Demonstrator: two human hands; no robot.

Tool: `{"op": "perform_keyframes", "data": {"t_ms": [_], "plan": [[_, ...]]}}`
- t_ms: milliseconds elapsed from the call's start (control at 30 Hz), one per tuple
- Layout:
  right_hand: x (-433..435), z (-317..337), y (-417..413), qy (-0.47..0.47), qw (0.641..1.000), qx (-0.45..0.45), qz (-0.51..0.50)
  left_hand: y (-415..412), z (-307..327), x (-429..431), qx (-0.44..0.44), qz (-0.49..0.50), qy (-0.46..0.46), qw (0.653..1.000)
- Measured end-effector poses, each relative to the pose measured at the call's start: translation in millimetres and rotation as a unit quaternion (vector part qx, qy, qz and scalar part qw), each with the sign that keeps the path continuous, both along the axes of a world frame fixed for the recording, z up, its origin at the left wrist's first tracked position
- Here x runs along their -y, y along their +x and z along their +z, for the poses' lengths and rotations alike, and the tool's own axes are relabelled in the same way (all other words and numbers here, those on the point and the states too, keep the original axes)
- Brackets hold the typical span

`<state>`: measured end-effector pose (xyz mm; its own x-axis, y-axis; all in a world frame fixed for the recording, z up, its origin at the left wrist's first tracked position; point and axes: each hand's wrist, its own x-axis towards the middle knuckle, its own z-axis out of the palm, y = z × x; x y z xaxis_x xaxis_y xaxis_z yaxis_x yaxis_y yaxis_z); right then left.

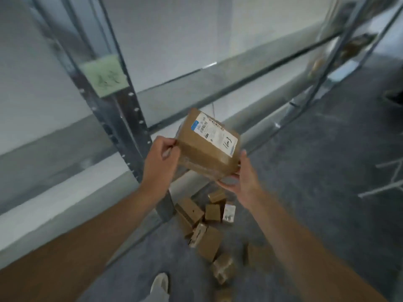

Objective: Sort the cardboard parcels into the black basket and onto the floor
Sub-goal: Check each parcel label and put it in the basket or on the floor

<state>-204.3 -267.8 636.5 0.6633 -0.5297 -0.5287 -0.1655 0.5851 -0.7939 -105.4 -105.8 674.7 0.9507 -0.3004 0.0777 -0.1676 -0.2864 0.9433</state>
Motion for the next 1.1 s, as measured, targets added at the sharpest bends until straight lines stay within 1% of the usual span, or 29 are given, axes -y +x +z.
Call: {"op": "perform_keyframes", "data": {"t_ms": [33, 100, 167, 267, 333, 433, 500, 567, 667, 767, 867, 967, 1033, 1100], "plan": [[-11, 24, 1, 0.001, 0.999, 0.024, 0.034, -7, 21, -14, 0.024, 0.021, -0.037, 0.999], [-35, 61, 5, -0.016, 0.994, 0.046, 0.102, -23, 55, -45, 0.062, 0.051, -0.090, 0.993], [-54, 80, 11, -0.028, 0.989, 0.043, 0.142, -37, 79, -70, 0.083, 0.067, -0.121, 0.987], [-103, 113, 28, -0.023, 0.967, 0.064, 0.246, -56, 121, -125, 0.125, 0.136, -0.175, 0.967], [-144, 130, 39, -0.031, 0.943, 0.096, 0.318, -62, 146, -164, 0.149, 0.179, -0.183, 0.955], [-211, 155, 50, -0.052, 0.907, 0.141, 0.394, -67, 180, -235, 0.169, 0.223, -0.186, 0.942], [-262, 173, 54, -0.076, 0.885, 0.149, 0.434, -70, 198, -293, 0.184, 0.261, -0.181, 0.930], [-317, 191, 60, -0.080, 0.870, 0.153, 0.461, -75, 214, -357, 0.195, 0.304, -0.195, 0.912], [-405, 214, 67, -0.047, 0.844, 0.188, 0.500, -90, 231, -453, 0.190, 0.352, -0.218, 0.890], [-499, 232, 68, -0.019, 0.806, 0.197, 0.557, -113, 239, -548, 0.185, 0.392, -0.223, 0.873], [-602, 237, 59, -0.025, 0.754, 0.200, 0.626, -144, 231, -649, 0.165, 0.478, -0.208, 0.837], [-707, 229, 41, -0.030, 0.720, 0.223, 0.657, -180, 217, -743, 0.116, 0.556, -0.191, 0.800], [-773, 222, 25, -0.021, 0.701, 0.236, 0.673, -208, 206, -793, 0.081, 0.560, -0.217, 0.795], [-833, 218, 8, -0.004, 0.692, 0.237, 0.682, -235, 192, -833, 0.056, 0.547, -0.234, 0.802]]}}
